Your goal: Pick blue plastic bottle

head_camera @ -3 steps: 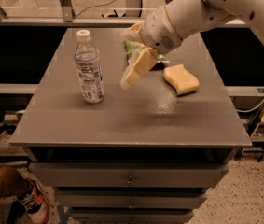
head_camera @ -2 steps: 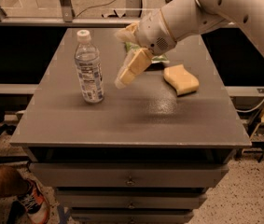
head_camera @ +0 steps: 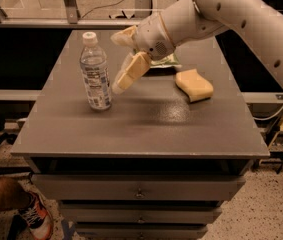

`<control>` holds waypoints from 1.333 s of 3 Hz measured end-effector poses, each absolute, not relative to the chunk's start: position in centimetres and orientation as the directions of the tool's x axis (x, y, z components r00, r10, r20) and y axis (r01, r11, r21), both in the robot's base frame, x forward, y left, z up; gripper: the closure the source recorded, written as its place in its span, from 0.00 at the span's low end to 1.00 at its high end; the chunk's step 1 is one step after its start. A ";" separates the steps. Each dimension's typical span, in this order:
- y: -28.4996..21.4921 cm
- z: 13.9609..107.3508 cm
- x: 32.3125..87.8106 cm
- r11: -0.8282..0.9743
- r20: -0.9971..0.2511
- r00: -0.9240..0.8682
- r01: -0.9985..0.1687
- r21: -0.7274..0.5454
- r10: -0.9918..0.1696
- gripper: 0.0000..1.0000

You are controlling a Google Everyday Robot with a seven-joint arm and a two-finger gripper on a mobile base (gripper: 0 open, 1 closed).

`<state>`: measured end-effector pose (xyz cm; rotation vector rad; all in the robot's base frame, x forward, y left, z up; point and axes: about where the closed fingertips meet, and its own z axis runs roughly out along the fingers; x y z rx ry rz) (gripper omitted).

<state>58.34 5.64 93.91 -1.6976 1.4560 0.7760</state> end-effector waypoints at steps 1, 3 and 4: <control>6.4 93.1 59.2 -0.076 -0.844 0.160 -0.987 -0.142 -0.511 0.00; 8.1 93.4 60.1 -0.098 -0.861 0.183 -0.983 -0.155 -0.475 0.00; 9.1 93.8 60.2 -0.112 -0.867 0.195 -0.981 -0.161 -0.458 0.00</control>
Offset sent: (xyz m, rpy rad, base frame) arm 0.0244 0.0206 -0.0113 0.0561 0.0162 0.0296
